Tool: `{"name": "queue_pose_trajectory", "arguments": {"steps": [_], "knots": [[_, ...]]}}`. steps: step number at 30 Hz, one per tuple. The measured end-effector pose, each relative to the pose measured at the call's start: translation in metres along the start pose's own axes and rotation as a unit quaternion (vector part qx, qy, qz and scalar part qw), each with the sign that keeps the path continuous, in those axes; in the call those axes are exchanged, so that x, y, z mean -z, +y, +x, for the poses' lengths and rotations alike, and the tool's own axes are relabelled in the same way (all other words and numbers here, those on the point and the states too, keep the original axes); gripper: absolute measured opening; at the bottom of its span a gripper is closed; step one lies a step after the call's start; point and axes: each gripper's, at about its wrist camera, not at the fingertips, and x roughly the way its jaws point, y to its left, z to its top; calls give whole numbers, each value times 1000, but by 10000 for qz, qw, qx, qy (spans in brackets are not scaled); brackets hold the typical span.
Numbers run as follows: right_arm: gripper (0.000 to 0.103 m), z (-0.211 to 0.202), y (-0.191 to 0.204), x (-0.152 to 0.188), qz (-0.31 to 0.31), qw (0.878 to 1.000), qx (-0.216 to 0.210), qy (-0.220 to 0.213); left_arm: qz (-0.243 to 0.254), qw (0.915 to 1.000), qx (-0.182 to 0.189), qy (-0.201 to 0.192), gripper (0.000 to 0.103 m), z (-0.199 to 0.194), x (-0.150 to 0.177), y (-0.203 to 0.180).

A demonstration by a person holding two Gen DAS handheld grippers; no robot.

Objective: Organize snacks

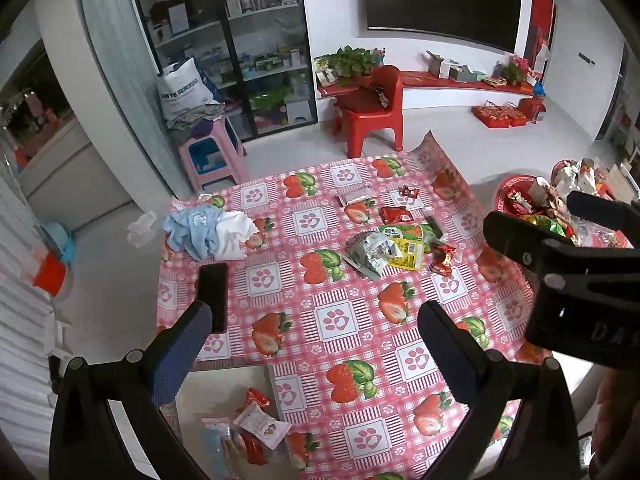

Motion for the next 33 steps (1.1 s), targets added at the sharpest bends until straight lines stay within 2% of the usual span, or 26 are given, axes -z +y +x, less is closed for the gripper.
{"name": "queue_pose_trajectory", "arguments": {"steps": [6, 33], "knots": [[103, 0, 1, 0, 102, 9999, -116, 42, -42, 10000, -40, 3, 103, -2, -1, 2], [103, -1, 9, -2, 41, 9999, -120, 47, -81, 10000, -50, 5, 103, -4, -2, 8]]}}
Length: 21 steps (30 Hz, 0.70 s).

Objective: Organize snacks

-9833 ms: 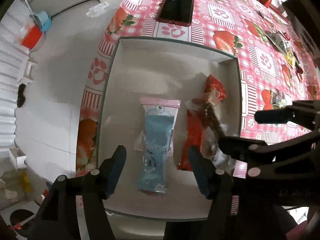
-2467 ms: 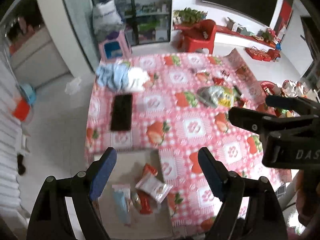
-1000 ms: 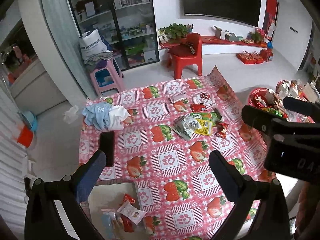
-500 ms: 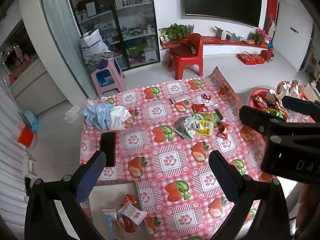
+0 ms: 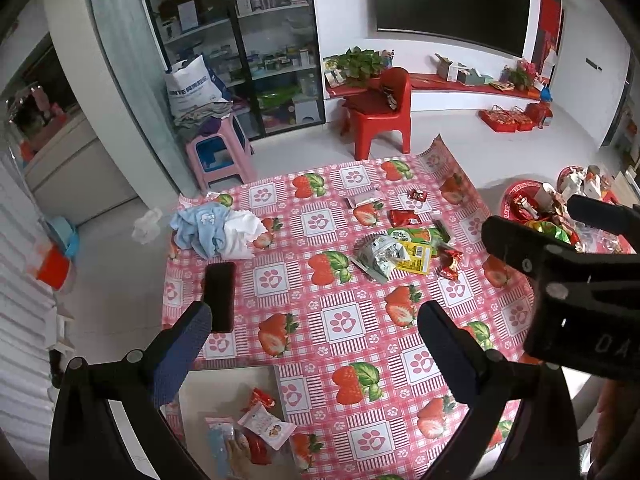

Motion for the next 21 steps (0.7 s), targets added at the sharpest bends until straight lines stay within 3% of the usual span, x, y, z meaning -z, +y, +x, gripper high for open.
{"name": "queue_pose_trajectory", "arguments": {"steps": [21], "knots": [[103, 3, 5, -5, -120, 9999, -79, 16, -141, 9998, -134, 81, 103, 3, 0, 3]]}}
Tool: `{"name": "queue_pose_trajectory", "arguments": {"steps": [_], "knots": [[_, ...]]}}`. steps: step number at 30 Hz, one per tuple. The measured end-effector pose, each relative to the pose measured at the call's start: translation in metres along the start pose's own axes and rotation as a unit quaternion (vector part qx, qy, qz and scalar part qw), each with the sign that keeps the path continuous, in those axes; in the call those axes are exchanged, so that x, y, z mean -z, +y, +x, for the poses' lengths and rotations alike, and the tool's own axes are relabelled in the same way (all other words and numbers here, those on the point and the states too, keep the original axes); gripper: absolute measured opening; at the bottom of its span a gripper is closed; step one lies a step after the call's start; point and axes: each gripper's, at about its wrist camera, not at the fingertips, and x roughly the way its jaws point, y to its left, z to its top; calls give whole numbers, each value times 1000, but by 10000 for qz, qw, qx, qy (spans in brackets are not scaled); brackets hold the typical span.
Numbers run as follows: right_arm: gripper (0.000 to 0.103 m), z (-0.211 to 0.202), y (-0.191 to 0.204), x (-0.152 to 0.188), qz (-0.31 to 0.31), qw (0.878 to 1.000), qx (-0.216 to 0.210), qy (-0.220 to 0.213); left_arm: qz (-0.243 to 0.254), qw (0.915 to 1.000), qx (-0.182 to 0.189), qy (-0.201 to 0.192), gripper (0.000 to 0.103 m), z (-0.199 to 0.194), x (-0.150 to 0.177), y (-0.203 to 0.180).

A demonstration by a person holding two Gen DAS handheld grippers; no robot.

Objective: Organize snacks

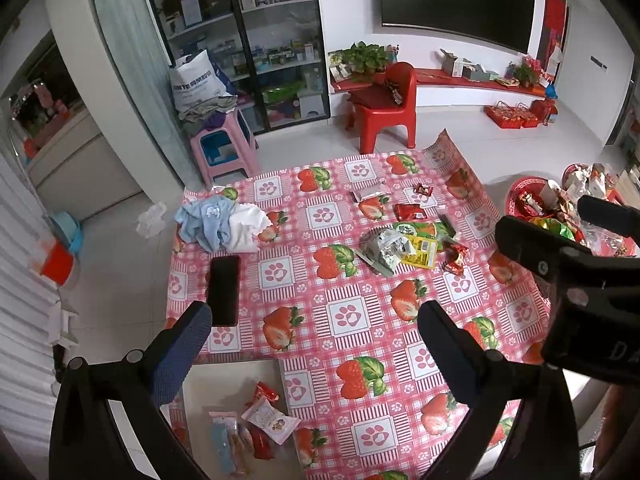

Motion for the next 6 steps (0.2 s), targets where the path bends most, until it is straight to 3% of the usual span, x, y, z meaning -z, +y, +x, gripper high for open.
{"name": "queue_pose_trajectory", "arguments": {"steps": [6], "knots": [[103, 0, 0, -1, -9, 10000, -6, 3, 155, 9998, 14, -126, 103, -1, 5, -5]]}}
